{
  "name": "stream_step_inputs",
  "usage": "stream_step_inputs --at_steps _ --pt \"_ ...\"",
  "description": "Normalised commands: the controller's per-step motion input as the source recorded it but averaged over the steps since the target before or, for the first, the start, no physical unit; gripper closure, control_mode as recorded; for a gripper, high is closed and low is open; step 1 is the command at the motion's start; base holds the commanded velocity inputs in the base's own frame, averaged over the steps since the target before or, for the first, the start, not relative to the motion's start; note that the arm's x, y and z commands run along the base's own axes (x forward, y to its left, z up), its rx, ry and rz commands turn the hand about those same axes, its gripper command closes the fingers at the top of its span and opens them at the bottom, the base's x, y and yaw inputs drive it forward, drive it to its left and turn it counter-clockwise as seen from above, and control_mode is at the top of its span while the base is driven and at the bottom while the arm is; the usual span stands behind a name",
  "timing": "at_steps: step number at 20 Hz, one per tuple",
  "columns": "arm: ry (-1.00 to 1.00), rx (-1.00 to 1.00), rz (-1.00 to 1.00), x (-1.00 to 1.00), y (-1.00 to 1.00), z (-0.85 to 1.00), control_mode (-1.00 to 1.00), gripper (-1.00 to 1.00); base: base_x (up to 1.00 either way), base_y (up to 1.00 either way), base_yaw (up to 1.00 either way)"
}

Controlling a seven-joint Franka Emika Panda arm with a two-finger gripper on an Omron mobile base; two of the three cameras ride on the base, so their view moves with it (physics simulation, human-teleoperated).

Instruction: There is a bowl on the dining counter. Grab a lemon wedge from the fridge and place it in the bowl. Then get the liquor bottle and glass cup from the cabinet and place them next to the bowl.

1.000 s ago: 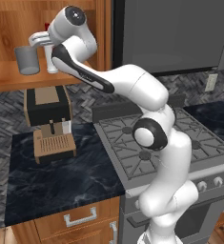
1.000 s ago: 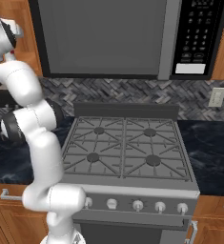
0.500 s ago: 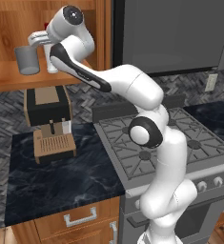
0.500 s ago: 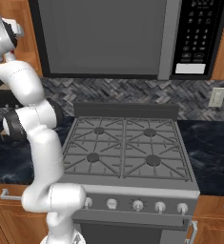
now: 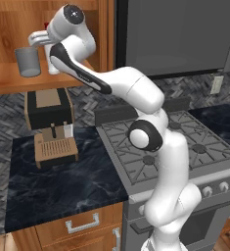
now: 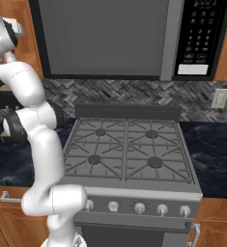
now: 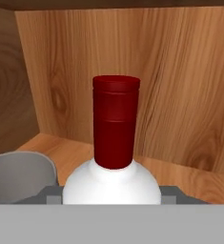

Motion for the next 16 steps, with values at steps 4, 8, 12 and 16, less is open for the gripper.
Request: stream_step_inputs --at_steps 4,8,12,16 --pt "-0.01 0.00 0.00 -0.02 0.00 0.00 -1.00 1.00 0.00 0.00 0.00" --pt "-0.06 0.00 0.00 -0.46 -0.02 0.00 -1.00 1.00 0.00 0.00 0.00" --pt "-0.09 0.00 0.00 -0.91 -0.15 0.00 -1.00 1.00 0.00 0.00 0.00" --pt "-0.09 0.00 0.00 -1.00 -0.30 0.00 -1.00 1.00 0.00 0.00 0.00"
